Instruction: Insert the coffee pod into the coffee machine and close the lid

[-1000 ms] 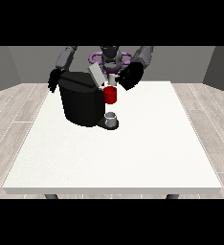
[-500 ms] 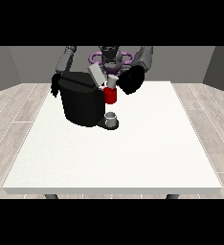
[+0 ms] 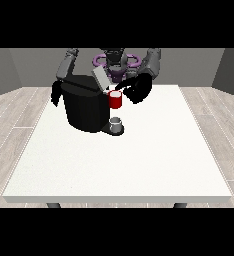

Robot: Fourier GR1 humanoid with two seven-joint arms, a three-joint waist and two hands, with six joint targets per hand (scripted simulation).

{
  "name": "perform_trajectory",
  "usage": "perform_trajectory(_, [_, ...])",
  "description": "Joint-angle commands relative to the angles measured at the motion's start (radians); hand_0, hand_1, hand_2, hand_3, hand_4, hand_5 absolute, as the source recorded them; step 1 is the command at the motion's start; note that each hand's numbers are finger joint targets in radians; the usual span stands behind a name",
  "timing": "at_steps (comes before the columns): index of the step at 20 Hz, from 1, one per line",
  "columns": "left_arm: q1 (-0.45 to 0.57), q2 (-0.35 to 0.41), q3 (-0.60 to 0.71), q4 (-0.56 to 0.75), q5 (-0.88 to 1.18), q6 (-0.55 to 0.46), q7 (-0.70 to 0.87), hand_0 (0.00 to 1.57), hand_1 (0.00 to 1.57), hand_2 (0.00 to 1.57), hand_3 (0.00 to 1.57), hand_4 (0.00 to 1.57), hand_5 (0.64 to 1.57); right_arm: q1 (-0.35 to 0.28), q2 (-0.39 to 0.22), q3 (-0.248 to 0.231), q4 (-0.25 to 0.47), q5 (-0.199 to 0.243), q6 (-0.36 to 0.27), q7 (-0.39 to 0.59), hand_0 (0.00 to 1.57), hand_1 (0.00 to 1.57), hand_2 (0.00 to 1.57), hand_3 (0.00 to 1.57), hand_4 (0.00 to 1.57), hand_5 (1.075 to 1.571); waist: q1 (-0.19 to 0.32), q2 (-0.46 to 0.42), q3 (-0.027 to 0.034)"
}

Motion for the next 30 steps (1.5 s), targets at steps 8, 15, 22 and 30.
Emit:
perform_trajectory(8, [-0.069,0.015,-0.005,0.025,-0.028,0.053,0.016,1.43,1.43,1.45,1.40,0.61,1.571,-0.076,0.019,0.006,0.045,0.022,-0.034,-0.001,0.00,0.00,0.00,0.00,0.26,1.571,-0.021,0.052,-0.0006])
perform_trajectory(15, [0.087,-0.137,0.016,-0.025,0.084,0.031,-0.122,0.00,0.00,0.00,0.00,0.00,1.571,-0.009,-0.041,-0.075,0.131,-0.042,0.027,-0.026,0.00,0.00,0.00,0.00,0.32,1.571,0.080,-0.043,-0.0008])
perform_trajectory(22, [0.283,-0.227,0.035,-0.079,0.195,-0.057,-0.218,0.00,0.00,0.00,0.00,0.00,1.571,0.123,-0.058,-0.138,0.237,-0.079,0.063,-0.118,0.00,0.00,0.00,0.00,0.20,1.571,0.221,-0.181,-0.0007])
perform_trajectory(30, [0.683,-0.360,0.028,-0.095,0.281,-0.130,-0.383,0.00,0.00,0.00,0.00,0.27,1.571,0.353,0.001,-0.088,0.225,-0.037,0.049,-0.152,0.00,0.00,0.00,0.00,0.17,1.571,0.315,-0.481,-0.0016])
